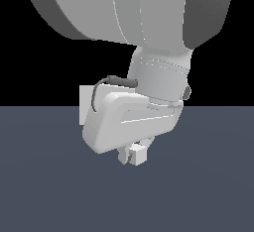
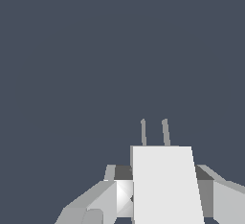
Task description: Plug the charger into the wall socket.
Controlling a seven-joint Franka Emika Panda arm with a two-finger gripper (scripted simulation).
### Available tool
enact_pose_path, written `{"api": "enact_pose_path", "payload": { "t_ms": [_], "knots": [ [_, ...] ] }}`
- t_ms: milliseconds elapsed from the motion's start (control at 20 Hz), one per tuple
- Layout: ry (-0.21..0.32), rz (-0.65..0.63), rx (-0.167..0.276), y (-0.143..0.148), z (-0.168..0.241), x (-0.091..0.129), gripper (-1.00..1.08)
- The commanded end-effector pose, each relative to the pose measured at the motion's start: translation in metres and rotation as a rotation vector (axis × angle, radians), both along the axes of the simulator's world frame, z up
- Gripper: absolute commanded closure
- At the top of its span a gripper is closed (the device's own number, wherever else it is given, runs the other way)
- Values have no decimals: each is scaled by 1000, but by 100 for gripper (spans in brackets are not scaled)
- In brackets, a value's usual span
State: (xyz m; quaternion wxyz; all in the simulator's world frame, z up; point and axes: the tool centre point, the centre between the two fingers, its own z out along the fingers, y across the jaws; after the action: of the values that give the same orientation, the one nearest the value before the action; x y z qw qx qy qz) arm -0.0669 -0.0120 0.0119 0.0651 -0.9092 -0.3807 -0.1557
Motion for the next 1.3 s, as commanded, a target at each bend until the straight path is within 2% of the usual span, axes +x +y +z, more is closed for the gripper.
{"api": "enact_pose_path", "payload": {
  "t_ms": [0,650,1250],
  "knots": [
    [0,0,0,0,0,0,108],
    [-1,-23,0,4,4,0,108],
    [-4,-209,4,27,32,3,108]
  ]
}}
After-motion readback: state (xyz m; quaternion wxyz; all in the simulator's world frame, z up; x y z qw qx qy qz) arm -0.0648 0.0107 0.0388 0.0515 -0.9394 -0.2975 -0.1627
